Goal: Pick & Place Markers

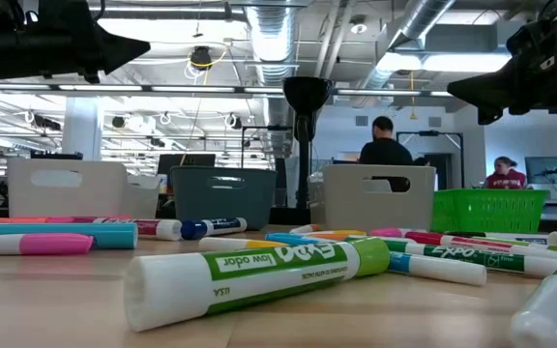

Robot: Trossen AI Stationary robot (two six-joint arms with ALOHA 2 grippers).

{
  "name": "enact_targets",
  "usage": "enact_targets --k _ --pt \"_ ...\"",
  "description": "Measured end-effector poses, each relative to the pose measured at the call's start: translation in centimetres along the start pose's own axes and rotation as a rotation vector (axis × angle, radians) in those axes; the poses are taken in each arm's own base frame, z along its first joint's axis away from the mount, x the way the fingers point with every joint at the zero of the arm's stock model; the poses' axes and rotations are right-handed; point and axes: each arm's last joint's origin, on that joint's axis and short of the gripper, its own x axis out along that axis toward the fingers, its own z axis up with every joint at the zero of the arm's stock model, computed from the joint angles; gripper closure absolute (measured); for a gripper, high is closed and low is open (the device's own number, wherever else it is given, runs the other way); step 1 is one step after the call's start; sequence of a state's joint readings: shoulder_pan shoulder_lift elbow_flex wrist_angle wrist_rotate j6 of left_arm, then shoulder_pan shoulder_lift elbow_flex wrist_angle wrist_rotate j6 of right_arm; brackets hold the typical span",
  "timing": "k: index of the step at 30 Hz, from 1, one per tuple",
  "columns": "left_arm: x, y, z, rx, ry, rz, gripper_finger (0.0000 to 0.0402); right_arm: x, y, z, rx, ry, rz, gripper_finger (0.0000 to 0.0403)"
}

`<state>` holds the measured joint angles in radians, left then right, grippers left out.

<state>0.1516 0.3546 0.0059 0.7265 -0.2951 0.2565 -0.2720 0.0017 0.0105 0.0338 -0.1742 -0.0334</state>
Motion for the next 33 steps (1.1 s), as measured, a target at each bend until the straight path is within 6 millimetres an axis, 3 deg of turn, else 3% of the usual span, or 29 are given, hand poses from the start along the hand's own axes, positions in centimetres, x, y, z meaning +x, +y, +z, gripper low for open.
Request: enact_targets --k 29,33 --pt "0.0 -0.01 0.09 -0.006 -0.011 -0.009 0.0398 0.0 0.0 0.0 0.0 0.0 0.0 0.0402" --pt "0.0 -0.01 0.11 -0.083 -0.012 -0.01 0.0398 0.0 0.0 0.0 0.0 0.0 0.0 0.0402"
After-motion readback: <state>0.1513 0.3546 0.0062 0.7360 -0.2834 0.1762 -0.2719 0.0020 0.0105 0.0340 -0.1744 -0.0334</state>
